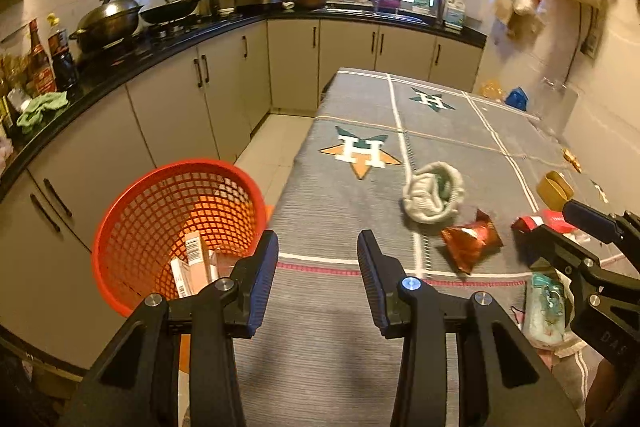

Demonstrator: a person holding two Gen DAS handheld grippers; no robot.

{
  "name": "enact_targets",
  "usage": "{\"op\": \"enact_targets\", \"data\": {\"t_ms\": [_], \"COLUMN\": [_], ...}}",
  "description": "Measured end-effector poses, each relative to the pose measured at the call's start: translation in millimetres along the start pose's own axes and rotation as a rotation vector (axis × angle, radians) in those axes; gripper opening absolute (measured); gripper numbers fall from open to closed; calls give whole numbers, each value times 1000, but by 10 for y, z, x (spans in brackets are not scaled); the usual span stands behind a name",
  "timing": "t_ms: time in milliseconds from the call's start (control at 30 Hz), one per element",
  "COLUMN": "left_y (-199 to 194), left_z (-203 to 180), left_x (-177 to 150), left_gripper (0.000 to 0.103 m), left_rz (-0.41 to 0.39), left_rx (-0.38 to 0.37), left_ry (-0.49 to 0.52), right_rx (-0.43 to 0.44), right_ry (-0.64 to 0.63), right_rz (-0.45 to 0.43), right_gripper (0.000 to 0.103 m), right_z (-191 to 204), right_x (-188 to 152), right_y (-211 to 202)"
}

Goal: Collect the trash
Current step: 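Move both open tools back toward the table, then grasp the brown snack bag with the left tool while the right tool grasps the white red-labelled bag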

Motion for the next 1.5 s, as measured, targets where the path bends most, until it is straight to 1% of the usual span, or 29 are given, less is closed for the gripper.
{"op": "enact_targets", "data": {"t_ms": [433,567,733,900,933,1000,1100,1167,1233,1333,1400,1500], "left_y": [21,55,142,276,307,377,509,569,638,764,818,891], "left_z": [-389,-472,-558,-776,-848,-996,-1240,-1353,-1441,-1495,-1535,-1575], "left_x": [-5,-4,-1,25,30,20,-32,-63,-81,-83,-87,-105], "left_gripper": [43,47,51,54,54,59,60,61,61,61,61,61], "left_rz": [16,31,62,112,116,124,141,138,150,175,166,165], "left_rx": [-20,-31,-87,-191,-206,-234,-271,-264,-274,-267,-258,-253], "left_ry": [78,92,96,105,117,162,262,340,400,438,471,494], "right_rx": [-5,5,3,-4,-4,-7,-8,0,4,26,57,111], "right_ry": [50,112,230,334,347,375,417,444,456,471,478,479], "right_rz": [-2,-11,-6,13,17,24,42,55,66,88,102,140], "right_gripper": [59,59,59,59,59,59,59,59,59,59,59,59], "right_z": [-263,-513,-966,-1378,-1434,-1540,-1679,-1754,-1803,-1802,-1778,-1692], "right_x": [-84,-87,-173,-327,-354,-414,-507,-574,-633,-714,-755,-805], "right_y": [-86,-159,-260,-337,-346,-364,-385,-399,-400,-420,-454,-463]}}
Point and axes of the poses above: each gripper's, at about its wrist camera, not at the fingertips, and y roughly the way its jaws point, z to its left, x to its top, the point moved 1 cm from there along y, roughly the way its jaws point, and after that the axes turned 5 degrees about -z, right-handed, at the moved point
